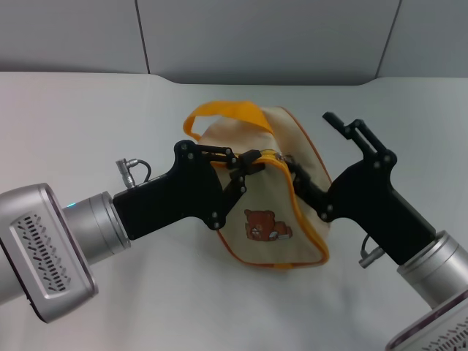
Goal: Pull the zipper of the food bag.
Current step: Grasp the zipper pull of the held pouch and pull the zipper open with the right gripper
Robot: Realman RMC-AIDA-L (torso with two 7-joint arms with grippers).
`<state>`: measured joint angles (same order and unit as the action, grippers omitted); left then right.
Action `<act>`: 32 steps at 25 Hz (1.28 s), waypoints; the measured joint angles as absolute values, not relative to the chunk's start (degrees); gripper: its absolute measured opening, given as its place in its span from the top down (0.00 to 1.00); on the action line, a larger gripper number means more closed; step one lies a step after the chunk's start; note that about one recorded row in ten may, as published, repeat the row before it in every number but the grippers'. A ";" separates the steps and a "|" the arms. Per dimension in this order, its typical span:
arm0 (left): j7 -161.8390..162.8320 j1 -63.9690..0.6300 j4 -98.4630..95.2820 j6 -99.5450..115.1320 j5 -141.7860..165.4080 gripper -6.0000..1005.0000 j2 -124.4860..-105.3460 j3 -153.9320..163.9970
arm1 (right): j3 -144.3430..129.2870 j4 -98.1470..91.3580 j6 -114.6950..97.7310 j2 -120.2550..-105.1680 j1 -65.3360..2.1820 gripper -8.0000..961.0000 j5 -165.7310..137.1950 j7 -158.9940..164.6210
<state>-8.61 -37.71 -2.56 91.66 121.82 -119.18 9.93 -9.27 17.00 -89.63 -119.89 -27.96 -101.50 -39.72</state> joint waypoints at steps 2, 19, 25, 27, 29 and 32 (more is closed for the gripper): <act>-8.58 -37.71 -2.53 91.67 121.82 0.94 -119.18 9.93 | -9.25 17.51 -89.56 -119.89 -27.92 0.17 -101.65 -40.00; -7.78 -37.71 -2.20 90.61 121.53 0.91 -119.18 9.51 | -9.36 19.29 -87.06 -119.89 -27.69 0.82 -104.08 -40.26; -7.75 -37.71 -2.19 90.33 121.51 0.90 -119.18 9.49 | -9.26 19.34 -87.15 -119.88 -26.91 0.99 -104.08 -40.25; -7.70 -37.80 -2.20 90.11 121.50 0.90 -119.18 9.43 | -9.22 19.16 -87.00 -119.88 -24.64 0.99 -104.08 -40.27; -7.35 -37.90 -2.20 90.02 121.46 0.90 -119.18 9.23 | -9.21 19.01 -86.99 -119.88 -23.59 0.99 -104.08 -40.29; -6.09 -38.06 -2.42 89.95 121.43 0.89 -119.15 8.78 | -9.09 18.34 -86.98 -119.88 -19.30 0.99 -103.84 -40.34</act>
<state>-6.09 -38.06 -2.42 89.95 121.43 -119.15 8.78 -9.09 18.34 -86.98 -119.88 -19.30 -103.84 -40.34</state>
